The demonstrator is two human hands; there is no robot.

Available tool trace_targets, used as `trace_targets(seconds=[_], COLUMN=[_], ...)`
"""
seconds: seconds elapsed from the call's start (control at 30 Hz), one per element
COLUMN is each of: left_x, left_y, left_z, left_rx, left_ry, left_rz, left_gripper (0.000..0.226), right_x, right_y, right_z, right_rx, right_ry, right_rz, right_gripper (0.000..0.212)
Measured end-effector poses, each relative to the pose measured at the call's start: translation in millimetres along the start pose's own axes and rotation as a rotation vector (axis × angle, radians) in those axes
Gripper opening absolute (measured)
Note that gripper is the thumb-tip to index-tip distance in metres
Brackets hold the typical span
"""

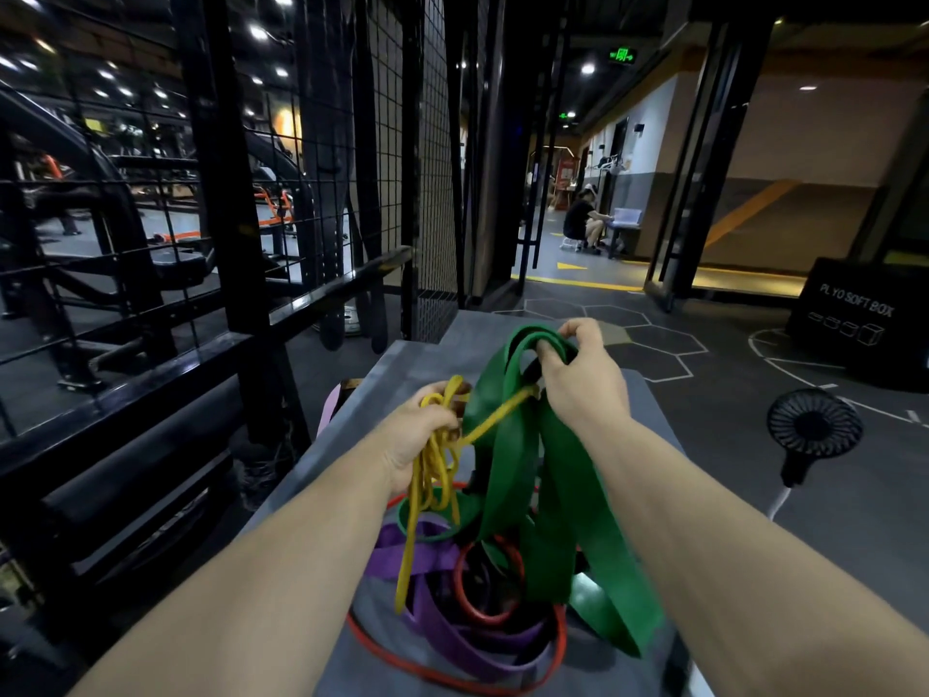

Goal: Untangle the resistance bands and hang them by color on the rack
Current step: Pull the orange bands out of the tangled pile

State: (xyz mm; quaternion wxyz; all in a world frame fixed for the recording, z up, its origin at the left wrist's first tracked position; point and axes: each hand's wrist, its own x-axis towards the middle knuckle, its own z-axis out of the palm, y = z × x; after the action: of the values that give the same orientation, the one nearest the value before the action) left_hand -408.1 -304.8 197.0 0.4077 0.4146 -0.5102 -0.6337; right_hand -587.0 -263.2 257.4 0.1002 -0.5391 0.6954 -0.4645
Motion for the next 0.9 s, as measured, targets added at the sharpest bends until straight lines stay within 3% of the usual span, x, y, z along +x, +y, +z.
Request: trace_targets(seconds=[0.1, 0.17, 0.23, 0.3, 0.5, 0.63, 0.77, 0.9], left_x=[-2, -2, 0, 2, 3, 0, 8, 13], left_y=[1, -2, -7, -10, -24, -41, -37, -14], left_z=[4, 8, 12, 15, 22, 14, 5, -13], left_rx=[-0.003, 0.103, 0.200, 0.281, 0.698, 0.776, 0.726, 0.710], left_ry=[-0.064, -0.058, 0.008, 0.031, 0.059, 0.061, 0.073, 0.245], left_rz=[-0.001, 0.015, 0.065, 0.116, 0.135, 0.085, 0.080, 0.172], left_gripper=[0.032, 0.060, 0.067, 0.061, 0.093, 0.056, 0.049, 0.036], right_x=[0, -2, -5, -8, -8, -1, 8, 18], right_y=[-3, -7, -10, -12, -20, -29, -20, 10], right_z=[1, 3, 6, 8, 3, -5, -13, -25], right_rx=[-0.219, -0.283, -0.293, -0.226, 0.228, 0.520, 0.759, 0.635], right_ry=[-0.042, -0.074, -0.105, -0.116, 0.013, 0.123, 0.284, 0.354], right_rz=[-0.078, -0.113, -0.132, -0.137, -0.082, -0.094, -0.050, 0.039], right_gripper=[0.016, 0.018, 0.020, 0.018, 0.014, 0.018, 0.021, 0.017])
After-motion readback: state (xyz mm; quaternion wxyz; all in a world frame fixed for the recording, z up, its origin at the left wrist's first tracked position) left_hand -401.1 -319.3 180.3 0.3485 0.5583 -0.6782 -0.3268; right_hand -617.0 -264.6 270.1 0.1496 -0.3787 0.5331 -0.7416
